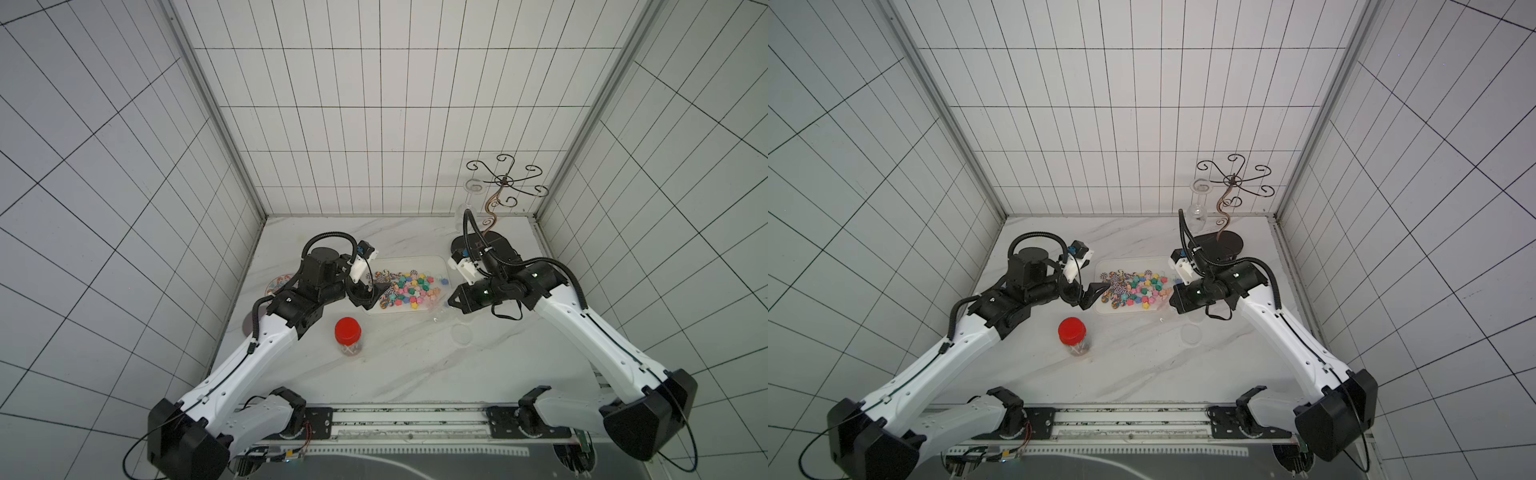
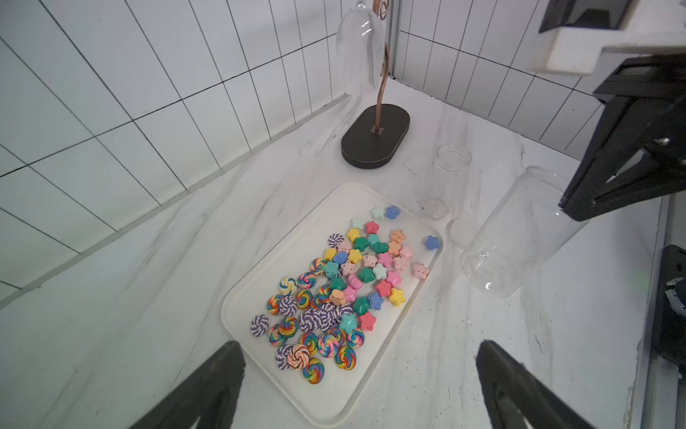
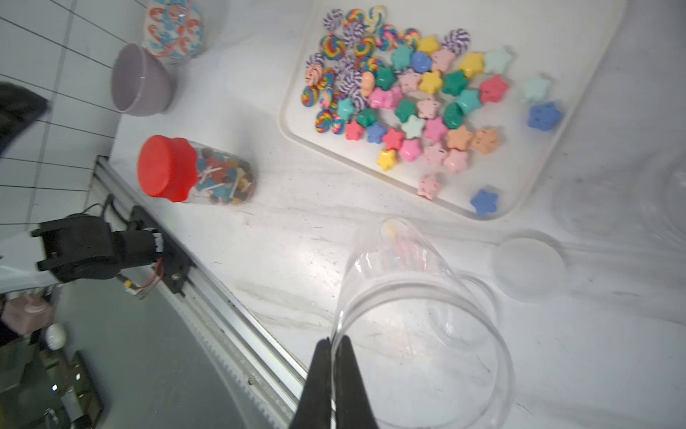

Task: Pour the candies out of the jar
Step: Place the jar at the center of the board.

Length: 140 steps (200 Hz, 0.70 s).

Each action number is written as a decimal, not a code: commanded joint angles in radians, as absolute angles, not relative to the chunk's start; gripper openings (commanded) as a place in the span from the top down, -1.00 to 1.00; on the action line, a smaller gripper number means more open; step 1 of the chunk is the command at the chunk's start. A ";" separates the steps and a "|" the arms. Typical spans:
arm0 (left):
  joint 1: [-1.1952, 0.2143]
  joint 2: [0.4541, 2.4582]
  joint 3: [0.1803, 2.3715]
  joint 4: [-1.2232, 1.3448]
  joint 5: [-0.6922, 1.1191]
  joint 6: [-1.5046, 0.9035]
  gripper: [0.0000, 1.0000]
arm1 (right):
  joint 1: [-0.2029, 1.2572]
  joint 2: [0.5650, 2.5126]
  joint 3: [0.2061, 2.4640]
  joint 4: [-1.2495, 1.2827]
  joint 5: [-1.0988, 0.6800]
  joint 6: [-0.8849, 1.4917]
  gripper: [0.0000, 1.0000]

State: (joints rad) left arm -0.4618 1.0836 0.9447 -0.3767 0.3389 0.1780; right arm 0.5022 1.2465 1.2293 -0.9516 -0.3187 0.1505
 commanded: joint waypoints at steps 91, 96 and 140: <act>-0.425 1.063 0.932 -0.330 0.336 0.138 -0.94 | 0.232 1.204 1.258 -1.048 -0.051 0.180 1.00; -0.425 1.062 0.931 -0.328 0.337 0.138 -0.94 | 0.219 1.206 1.253 -1.032 -0.061 0.179 1.00; -0.425 1.065 0.933 -0.334 0.345 0.141 -0.94 | 0.155 1.274 1.252 -0.953 -0.116 0.165 1.00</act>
State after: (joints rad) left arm -0.4297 1.0817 0.9401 -0.3550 0.3340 0.1421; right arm 0.1741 1.2335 1.2293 -1.0016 -0.0738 0.1753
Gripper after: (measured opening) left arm 0.972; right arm 0.050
